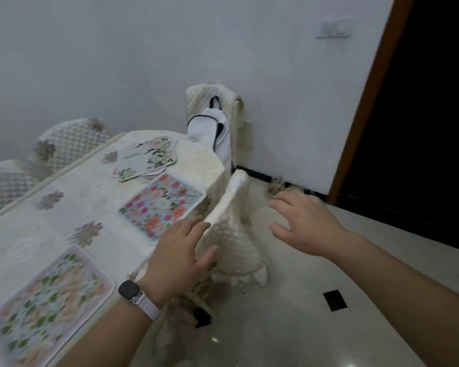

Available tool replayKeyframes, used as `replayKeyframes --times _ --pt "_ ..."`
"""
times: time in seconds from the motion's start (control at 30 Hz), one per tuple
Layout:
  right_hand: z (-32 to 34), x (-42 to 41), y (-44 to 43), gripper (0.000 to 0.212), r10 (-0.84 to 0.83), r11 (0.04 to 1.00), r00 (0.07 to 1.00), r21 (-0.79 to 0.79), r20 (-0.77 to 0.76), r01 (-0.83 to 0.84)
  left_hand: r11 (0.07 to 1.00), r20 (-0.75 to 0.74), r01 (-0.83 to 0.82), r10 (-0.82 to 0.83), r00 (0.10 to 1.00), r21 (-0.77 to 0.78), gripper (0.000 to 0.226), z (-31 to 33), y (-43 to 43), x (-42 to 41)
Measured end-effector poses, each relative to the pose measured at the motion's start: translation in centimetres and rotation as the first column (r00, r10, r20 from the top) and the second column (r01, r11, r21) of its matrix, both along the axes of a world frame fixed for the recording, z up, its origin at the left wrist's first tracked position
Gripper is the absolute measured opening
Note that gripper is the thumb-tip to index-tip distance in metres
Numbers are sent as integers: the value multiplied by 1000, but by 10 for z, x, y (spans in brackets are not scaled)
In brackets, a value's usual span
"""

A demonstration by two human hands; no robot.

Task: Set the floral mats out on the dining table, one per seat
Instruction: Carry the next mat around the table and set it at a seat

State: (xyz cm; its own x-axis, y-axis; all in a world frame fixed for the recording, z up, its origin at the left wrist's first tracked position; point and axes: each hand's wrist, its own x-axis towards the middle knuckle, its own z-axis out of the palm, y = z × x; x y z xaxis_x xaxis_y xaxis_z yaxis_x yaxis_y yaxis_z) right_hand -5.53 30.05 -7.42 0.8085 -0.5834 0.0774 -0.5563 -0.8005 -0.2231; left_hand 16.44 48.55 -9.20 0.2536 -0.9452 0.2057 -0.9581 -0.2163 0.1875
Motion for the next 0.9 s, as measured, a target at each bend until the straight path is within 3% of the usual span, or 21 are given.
replayKeyframes --times 0.27,0.47,0.9 --pt "-4 -85 -58 52 -158 987 987 5 -6 158 988 70 155 -155 985 -2 49 -2 -106 -39" --pt "-11 -105 -114 56 -194 981 976 1 -97 195 982 24 190 -191 981 8 55 -18 -185 -44" --pt "-10 -29 -311 52 -227 974 959 -67 -171 218 985 74 174 -174 982 6 54 -40 -386 41"
